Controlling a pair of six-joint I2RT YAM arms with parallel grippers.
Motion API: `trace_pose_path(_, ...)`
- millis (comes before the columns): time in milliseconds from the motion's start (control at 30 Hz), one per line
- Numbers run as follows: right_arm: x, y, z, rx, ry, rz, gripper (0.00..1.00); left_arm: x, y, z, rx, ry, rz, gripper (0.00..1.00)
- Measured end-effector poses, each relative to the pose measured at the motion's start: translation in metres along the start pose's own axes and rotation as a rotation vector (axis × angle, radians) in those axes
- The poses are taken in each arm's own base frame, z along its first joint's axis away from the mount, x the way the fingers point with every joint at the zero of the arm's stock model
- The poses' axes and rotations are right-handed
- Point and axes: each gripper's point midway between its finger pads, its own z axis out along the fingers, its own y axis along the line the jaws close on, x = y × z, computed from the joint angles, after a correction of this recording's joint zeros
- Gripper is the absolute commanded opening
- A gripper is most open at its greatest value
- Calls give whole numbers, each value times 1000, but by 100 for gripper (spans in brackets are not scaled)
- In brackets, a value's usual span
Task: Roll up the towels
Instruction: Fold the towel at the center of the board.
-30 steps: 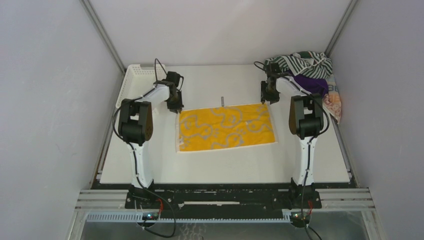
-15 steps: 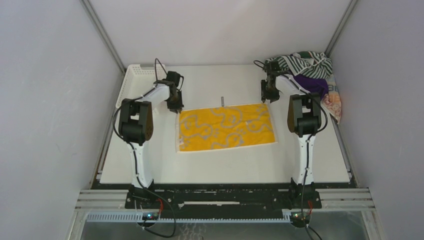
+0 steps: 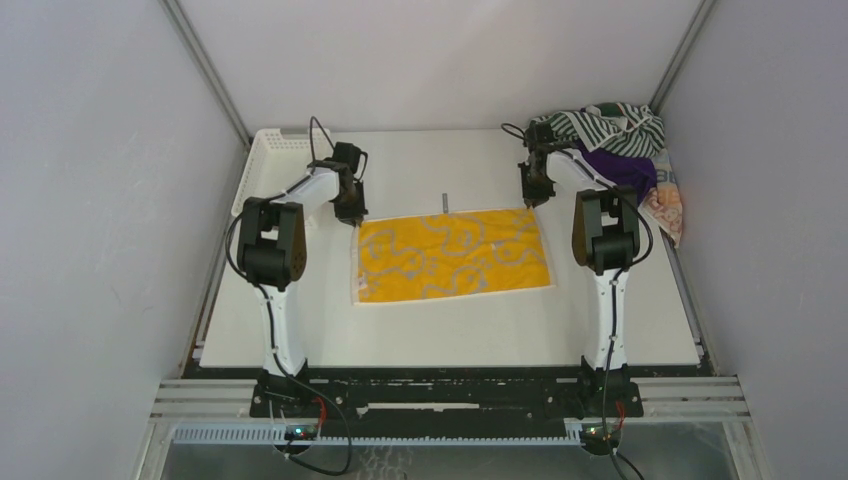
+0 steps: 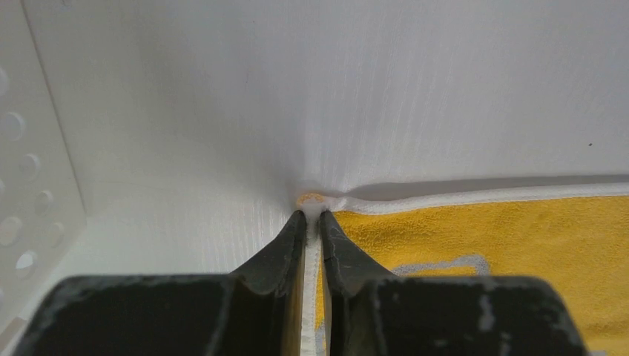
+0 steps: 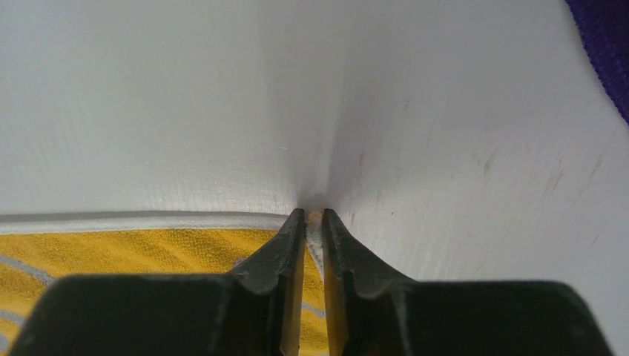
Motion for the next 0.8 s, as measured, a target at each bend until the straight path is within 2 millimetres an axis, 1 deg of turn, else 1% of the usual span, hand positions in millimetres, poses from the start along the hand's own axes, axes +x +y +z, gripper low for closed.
trace_pose_path(100,0,1,0,-10,2,-1,2,0,0,0,1,1,1,0)
trace_pose_path(167,0,0,0,-18,3,3,0,0,0,0,2,2,3,0)
trace_pose_path(367,2,-2,-3,-30,-5,12,0,-1,0,-1,3,-1,11,0)
trace_pose_path(500,16,-7,-10,-26,6,19,0,-5,-1,-7,8,-23,23,0)
trace_pose_path(567,22,-9,-16,-25,3,25,0,-9,-1,-14,14,-47,23,0)
trace_pose_path(633,22,-10,-26,-27,-14,33,0,-14,-2,-27,23,-80,22,0)
trace_pose_path(800,9,-12,-55,-41,-106,60,0,-27,-4,-57,47,-161,17,0)
